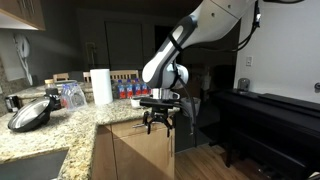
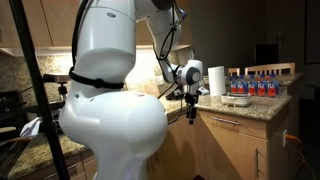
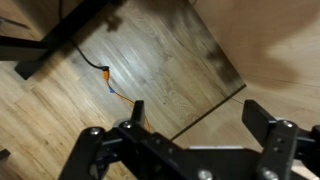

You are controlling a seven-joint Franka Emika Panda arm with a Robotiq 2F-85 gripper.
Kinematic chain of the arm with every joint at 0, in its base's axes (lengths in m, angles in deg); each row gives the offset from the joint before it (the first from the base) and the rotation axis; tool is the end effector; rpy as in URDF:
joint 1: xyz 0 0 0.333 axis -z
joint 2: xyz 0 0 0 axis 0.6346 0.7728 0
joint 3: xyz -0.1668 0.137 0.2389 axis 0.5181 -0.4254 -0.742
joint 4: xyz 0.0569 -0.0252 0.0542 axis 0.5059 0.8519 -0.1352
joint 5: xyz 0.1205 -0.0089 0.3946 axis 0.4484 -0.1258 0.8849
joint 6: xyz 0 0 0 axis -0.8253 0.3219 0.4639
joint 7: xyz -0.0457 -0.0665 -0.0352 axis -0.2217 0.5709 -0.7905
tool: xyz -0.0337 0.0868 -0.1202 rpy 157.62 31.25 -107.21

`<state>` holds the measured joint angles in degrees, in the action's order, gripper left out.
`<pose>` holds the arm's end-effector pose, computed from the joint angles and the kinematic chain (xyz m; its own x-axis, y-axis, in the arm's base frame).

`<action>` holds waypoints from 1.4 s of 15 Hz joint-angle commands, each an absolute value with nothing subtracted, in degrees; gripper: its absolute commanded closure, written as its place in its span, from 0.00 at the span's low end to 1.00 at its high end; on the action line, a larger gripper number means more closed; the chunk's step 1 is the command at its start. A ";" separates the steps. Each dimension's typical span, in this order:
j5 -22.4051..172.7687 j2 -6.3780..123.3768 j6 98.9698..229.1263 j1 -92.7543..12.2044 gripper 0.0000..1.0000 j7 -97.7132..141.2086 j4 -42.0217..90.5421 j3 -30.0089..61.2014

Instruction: Push the drawer on the right closed

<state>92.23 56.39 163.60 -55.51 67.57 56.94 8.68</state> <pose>0.5249 0.1946 0.2127 0.7327 -0.6503 -0.2006 -0.6675 -0.7442 -0.0254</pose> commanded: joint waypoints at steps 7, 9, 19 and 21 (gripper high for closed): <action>76.20 51.79 137.84 -45.99 0.00 41.72 51.43 10.76; 73.77 50.56 138.29 -44.28 0.00 34.28 51.48 11.58; 76.81 34.69 148.79 -37.70 0.00 4.97 63.52 14.54; 78.34 31.40 147.29 -37.37 0.00 1.35 65.59 15.71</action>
<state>75.60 38.12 146.61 -38.42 7.62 59.87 14.73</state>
